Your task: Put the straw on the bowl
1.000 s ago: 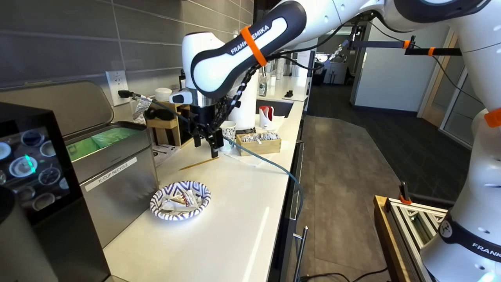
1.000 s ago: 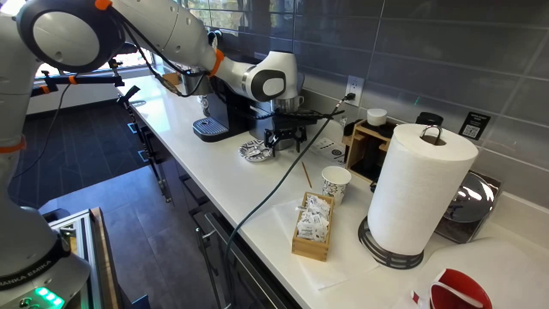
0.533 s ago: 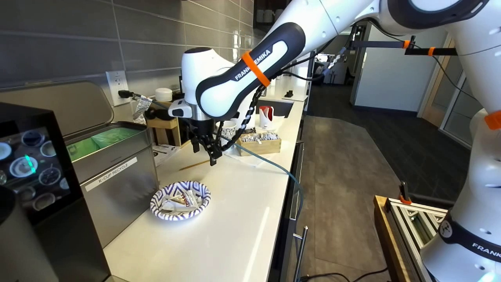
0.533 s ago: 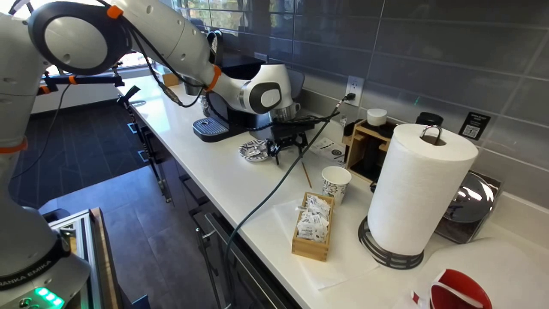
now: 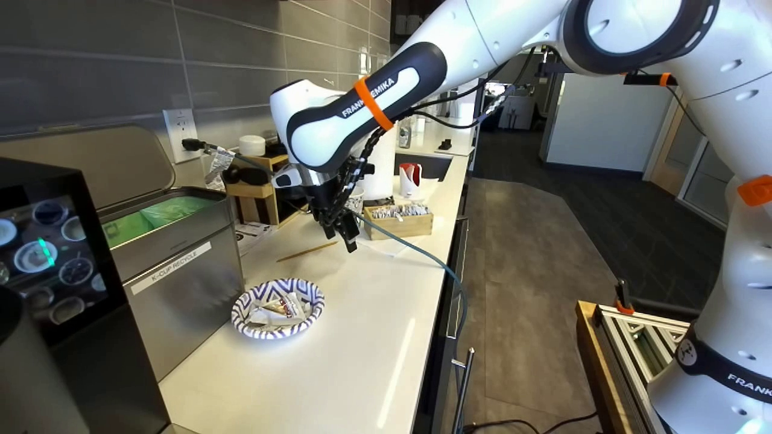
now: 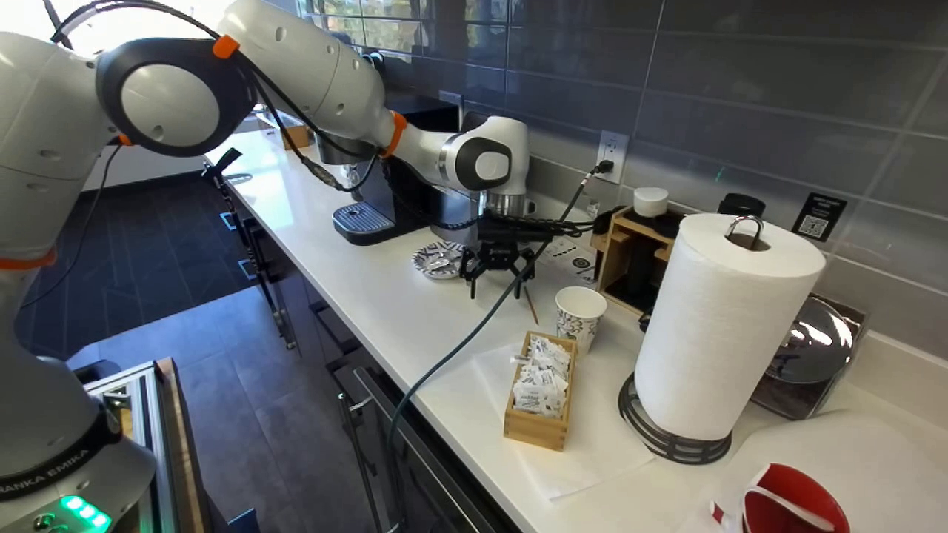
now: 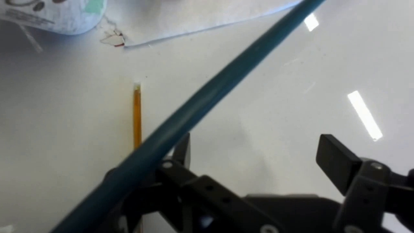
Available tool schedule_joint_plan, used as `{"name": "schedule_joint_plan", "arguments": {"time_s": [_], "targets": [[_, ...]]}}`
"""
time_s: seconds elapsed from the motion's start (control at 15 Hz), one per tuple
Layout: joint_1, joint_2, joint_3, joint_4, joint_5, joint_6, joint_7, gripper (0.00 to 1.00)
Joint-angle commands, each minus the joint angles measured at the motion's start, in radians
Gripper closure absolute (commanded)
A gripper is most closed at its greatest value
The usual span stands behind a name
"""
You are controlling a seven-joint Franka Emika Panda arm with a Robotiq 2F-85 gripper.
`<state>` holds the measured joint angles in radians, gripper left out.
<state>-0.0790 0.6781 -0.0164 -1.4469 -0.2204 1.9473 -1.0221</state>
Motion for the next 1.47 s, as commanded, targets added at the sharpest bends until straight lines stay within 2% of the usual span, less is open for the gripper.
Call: {"name": "schedule_joint_plan", "arguments": {"time_s": [0.0, 0.33, 0.47, 0.53, 0.67, 0.93, 1.13, 1.4], "targets": [[-0.014, 0.096, 0.044, 0.153, 0.059, -0.087, -0.007, 0.0], [-0.024, 0.141, 0.082, 0.215, 0.103, -0.03, -0.044, 0.0], [-0.018, 0.15, 0.071, 0.238, 0.098, -0.039, -0.026, 0.0], [-0.007, 0.119, 0.066, 0.193, 0.084, -0.042, -0.017, 0.0], [-0.011, 0.126, 0.065, 0.21, 0.085, -0.042, -0.017, 0.0], [-0.034, 0.172, 0.086, 0.225, 0.107, 0.113, -0.051, 0.0], [-0.038, 0.211, 0.083, 0.248, 0.106, 0.171, -0.059, 0.0], [-0.04, 0.267, 0.068, 0.324, 0.097, 0.13, -0.053, 0.0]]}}
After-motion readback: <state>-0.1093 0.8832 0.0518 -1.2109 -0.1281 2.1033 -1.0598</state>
